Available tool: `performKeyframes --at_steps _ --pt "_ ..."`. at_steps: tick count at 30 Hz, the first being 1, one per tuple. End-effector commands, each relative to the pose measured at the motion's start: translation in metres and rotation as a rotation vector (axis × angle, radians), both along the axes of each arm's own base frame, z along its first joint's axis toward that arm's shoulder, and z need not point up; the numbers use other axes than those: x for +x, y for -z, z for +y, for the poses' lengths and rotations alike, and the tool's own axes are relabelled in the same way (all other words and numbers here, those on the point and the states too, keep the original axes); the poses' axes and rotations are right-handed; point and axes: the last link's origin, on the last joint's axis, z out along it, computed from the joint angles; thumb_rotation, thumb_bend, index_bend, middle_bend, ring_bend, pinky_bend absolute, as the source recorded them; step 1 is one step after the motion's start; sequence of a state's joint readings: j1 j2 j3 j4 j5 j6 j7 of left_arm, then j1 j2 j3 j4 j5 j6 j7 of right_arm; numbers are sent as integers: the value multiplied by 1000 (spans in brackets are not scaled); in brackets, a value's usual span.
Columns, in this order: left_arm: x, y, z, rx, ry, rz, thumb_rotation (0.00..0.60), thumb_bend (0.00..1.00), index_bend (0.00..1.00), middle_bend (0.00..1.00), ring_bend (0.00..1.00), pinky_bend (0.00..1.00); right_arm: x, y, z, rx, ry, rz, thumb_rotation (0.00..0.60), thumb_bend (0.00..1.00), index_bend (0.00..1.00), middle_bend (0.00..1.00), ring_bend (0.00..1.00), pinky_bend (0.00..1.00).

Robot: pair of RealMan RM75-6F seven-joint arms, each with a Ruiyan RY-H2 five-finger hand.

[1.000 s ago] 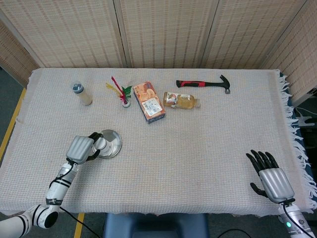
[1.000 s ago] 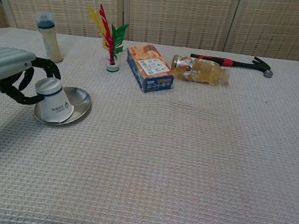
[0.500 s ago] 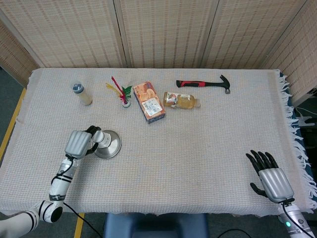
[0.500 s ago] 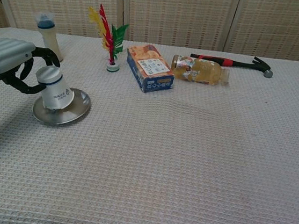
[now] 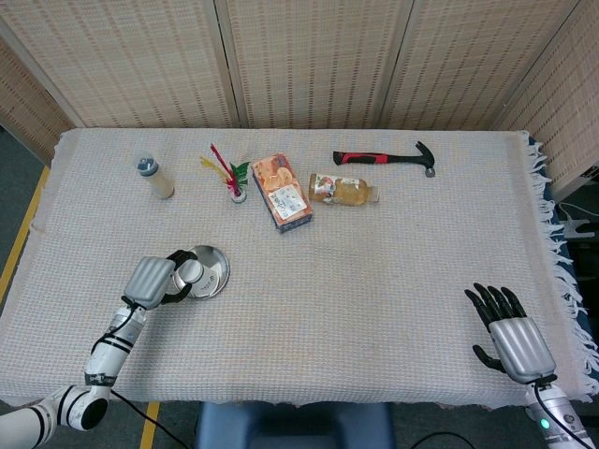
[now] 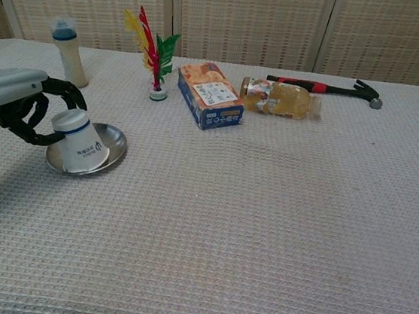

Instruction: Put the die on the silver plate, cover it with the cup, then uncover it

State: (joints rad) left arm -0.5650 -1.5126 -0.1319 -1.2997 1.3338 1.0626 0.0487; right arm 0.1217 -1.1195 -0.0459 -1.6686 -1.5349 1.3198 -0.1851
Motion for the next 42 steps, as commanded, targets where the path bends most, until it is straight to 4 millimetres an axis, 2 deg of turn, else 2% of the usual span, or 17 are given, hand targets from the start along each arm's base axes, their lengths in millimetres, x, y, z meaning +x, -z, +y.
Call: performKeyframes --at_steps 1,8,14,28,33,42 --pt "-1 -2 2 15 4 15 600 491 667 836 658 777 0 0 0 0 1 0 600 180 0 0 0 0" --pt "-9 -1 17 112 42 113 600 490 667 836 658 775 0 0 -1 -1 4 0 600 180 0 0 0 0" --pt "-8 3 19 149 86 133 600 490 668 839 659 775 -1 0 -1 -1 4 1 600 180 0 0 0 0" --pt "-7 7 8 27 72 64 600 490 681 852 659 775 0 -2 0 -5 0 -2 600 180 0 0 0 0" --pt "0 4 1 -25 72 2 600 492 682 854 658 774 0 -1 0 -1 3 -1 600 180 0 0 0 0" --pt "-1 0 13 39 96 60 600 492 683 853 658 774 0 -1 0 -1 2 -1 600 180 0 0 0 0"
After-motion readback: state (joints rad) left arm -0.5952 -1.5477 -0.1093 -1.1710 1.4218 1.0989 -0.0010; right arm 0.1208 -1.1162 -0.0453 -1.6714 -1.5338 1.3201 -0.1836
